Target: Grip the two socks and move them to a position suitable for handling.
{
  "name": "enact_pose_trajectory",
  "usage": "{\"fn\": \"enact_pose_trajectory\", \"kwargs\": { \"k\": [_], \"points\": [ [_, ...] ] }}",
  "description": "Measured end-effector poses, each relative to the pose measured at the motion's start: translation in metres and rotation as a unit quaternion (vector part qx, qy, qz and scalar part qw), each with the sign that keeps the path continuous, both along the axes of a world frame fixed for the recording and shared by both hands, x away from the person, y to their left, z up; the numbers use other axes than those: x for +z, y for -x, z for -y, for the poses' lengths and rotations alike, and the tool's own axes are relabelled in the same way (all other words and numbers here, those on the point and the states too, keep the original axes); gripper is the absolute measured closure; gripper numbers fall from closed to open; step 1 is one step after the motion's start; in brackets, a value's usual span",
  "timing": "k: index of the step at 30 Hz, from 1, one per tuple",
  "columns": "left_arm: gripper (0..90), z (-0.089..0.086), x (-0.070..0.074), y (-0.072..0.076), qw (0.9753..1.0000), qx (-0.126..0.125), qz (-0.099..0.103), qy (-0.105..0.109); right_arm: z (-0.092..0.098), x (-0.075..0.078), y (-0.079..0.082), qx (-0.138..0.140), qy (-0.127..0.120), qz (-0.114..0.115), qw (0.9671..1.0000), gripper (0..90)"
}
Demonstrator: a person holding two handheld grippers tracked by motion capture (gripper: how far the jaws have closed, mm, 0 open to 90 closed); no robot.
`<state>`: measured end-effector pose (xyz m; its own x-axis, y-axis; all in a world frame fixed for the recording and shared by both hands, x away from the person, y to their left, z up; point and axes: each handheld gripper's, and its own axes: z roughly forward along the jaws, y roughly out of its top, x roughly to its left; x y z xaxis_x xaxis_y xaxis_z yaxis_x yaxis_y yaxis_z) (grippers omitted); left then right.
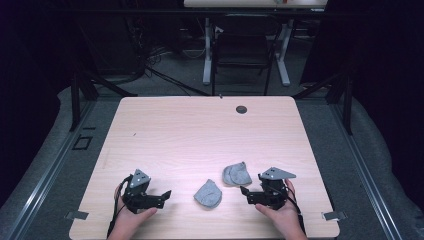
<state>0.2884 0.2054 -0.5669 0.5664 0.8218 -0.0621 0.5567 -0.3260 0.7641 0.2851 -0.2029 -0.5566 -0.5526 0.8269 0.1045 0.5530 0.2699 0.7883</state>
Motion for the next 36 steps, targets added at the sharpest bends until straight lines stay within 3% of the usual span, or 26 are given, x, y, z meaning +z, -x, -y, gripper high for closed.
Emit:
{"fn": "enact_pose_trajectory", "kwargs": {
  "k": [4,9,13,17,19,21,25,26,27,33,34,36],
  "points": [
    [5.8,0.004,0.000,0.001,0.9999,-0.010,0.009,0.001,-0.002,-0.001,0.001,0.001,0.019,0.024,0.9995,25.7],
    [16.9,0.005,-0.004,0.002,0.9998,-0.009,0.005,-0.015,-0.001,-0.004,0.001,-0.006,0.024,0.015,0.9996,38.1],
    [22.1,0.006,-0.006,0.002,0.9998,-0.005,0.006,-0.016,-0.002,-0.005,0.001,0.002,0.035,0.022,0.9991,41.6],
    [31.6,0.006,-0.005,0.003,0.9999,-0.013,0.005,-0.006,-0.004,-0.007,0.001,0.000,0.043,0.019,0.9989,42.4],
    [33.7,0.007,-0.005,0.004,0.9997,-0.023,-0.012,0.002,-0.007,-0.008,0.001,0.001,0.052,0.016,0.9985,44.4],
    [34.3,0.008,-0.006,0.004,0.9993,-0.029,-0.021,0.000,-0.008,-0.008,0.001,0.005,0.044,0.017,0.9989,45.3],
    [37.0,0.010,-0.005,0.005,0.9994,-0.029,-0.017,0.004,-0.011,-0.007,0.002,0.010,0.056,0.022,0.9982,47.4],
    [38.6,0.010,-0.005,0.005,0.9986,-0.033,-0.025,0.032,-0.012,-0.006,0.002,0.010,0.056,0.024,0.9981,47.5],
    [38.6,0.010,-0.005,0.005,0.9984,-0.031,-0.025,0.039,-0.013,-0.007,0.002,0.009,0.055,0.025,0.9982,47.5],
    [45.4,0.016,-0.001,0.007,0.9990,-0.038,-0.003,0.022,-0.015,-0.004,0.004,0.009,0.044,0.020,0.9988,52.6],
    [47.3,0.020,-0.001,0.007,0.9990,-0.044,0.004,0.006,-0.016,-0.004,0.004,0.011,0.041,0.016,0.9990,53.2],
    [48.9,0.021,-0.001,0.006,0.9990,-0.044,0.000,0.008,-0.016,-0.003,0.005,0.015,0.036,0.009,0.9992,55.1]
  ]
}}
